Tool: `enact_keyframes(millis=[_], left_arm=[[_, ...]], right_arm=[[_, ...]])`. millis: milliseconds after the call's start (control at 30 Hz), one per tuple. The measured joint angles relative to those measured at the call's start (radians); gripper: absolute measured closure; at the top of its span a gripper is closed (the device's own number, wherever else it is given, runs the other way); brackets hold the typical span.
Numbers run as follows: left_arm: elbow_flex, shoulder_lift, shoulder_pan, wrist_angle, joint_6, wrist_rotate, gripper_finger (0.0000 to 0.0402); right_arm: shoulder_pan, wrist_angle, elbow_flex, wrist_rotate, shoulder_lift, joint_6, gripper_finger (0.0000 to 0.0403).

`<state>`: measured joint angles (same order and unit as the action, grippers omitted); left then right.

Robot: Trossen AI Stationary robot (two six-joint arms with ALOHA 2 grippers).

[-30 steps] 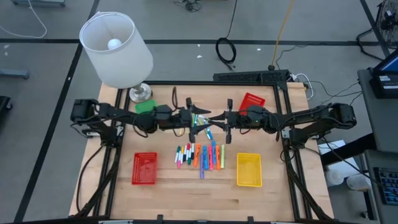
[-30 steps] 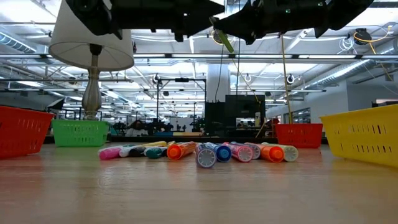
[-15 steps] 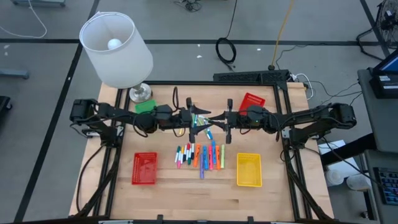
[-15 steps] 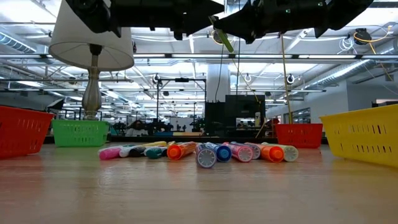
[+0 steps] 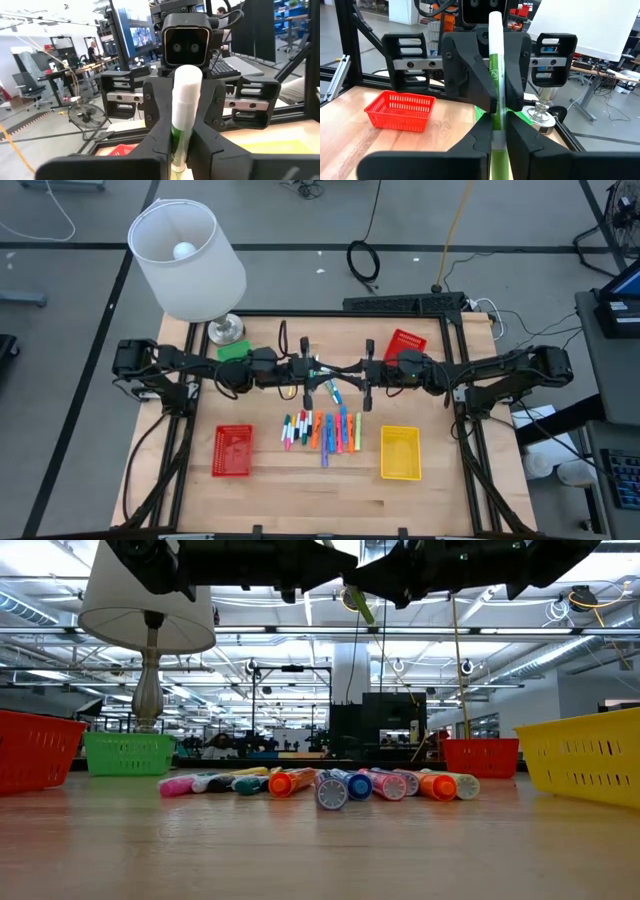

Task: Pick & Place Markers
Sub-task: Put the right green marker pen into the green basket

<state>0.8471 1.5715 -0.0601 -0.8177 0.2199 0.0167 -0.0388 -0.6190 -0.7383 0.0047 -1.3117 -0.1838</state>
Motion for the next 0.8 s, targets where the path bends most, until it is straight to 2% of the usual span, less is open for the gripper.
enact_keyframes(millis=[167,300,467,633,700,800], left_arm=[[0.0,-0.001,0.003,0.003,0.034,-0.017,0.0368],[-0.001,-0.064,0.002,0.06,0.039,-0.047,0.0368],[-0.001,-0.178,0.009,0.265,0.045,-0.157,0.0368],[0.0,-0.328,0.048,0.641,-0.105,-0.412,0.0368],[0.0,-0.396,0.069,0.828,-0.216,-0.497,0.0368],[0.0,-0.483,0.102,1.079,-0.411,-0.571,0.0368]], right_arm=[[0.001,0.029,-0.001,0.043,0.0,0.038,0.0342],[0.002,0.115,0.0,0.107,0.012,0.05,0.0279],[0.002,0.176,0.001,0.179,0.018,0.101,0.0201],[0.002,0.261,0.0,0.215,0.055,0.112,0.0163],[0.002,0.293,0.0,0.282,0.077,0.115,0.016],[0.001,0.377,0.0,0.401,0.12,0.111,0.0163]])
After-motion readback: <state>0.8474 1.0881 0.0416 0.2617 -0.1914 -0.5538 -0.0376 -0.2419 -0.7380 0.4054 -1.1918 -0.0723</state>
